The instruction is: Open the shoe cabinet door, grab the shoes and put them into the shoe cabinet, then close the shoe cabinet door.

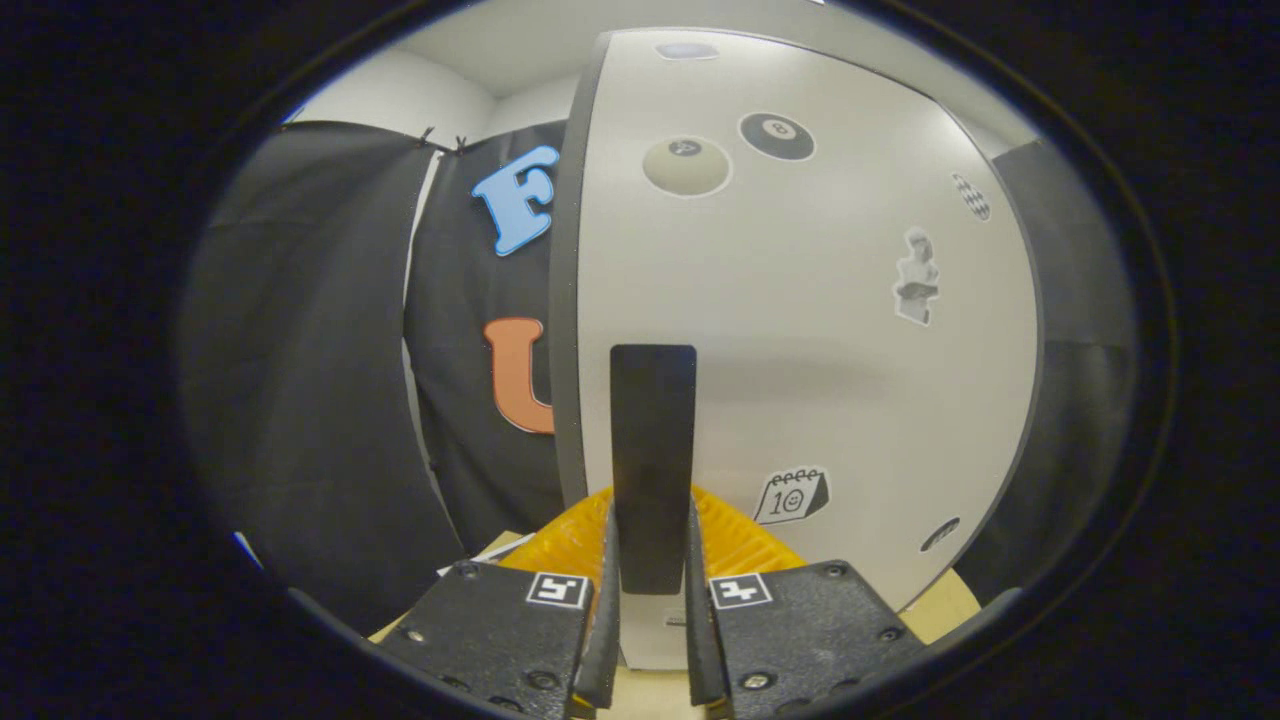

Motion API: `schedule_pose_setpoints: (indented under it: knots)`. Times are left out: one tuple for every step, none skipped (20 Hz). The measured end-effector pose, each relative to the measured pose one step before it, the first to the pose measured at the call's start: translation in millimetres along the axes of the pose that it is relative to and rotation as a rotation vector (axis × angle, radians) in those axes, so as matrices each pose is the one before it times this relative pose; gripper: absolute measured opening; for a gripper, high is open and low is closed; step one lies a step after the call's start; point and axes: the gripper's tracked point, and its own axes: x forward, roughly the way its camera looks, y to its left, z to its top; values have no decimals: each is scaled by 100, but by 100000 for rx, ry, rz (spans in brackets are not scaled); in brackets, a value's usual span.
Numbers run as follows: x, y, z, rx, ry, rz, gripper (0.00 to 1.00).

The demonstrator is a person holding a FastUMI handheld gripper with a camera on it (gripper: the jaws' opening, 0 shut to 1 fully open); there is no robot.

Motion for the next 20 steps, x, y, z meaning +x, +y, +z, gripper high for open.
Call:
schedule_pose_setpoints:
  knots:
    - [-603,17,-42,-629,175,1297,30]
    - [-703,181,2,-1086,212,1181,30]
    - [-633,57,30,-797,176,1096,30]
    - [-490,47,-139,97,328,1331,29]
    - [-630,49,-62,623,120,1462,29]
    - [-731,81,-98,1633,273,1879,29]
    - [-676,162,-49,546,-284,1814,28]
    - [-420,-234,-24,-1062,-794,1048,28]
    - [-430,-171,-55,-992,-553,433,28]
    - [-483,-140,-128,-646,-208,335,28]
    - [-518,-150,-67,-692,195,433,28]
    - [-458,-76,-12,-131,294,771,28]
    - [-506,-70,-80,-421,489,1263,28]
    - [-612,-92,-51,-479,404,1625,28]
    - [-530,-172,-104,333,294,1762,28]
    - [-432,-55,-111,-346,205,1702,28]
    - [-589,-296,-83,-157,-143,1410,28]
    - [-546,-307,-44,-345,-461,789,28]
    - [-681,-310,-52,-658,-598,436,28]
    - [-676,-157,-141,448,-1118,194,28]
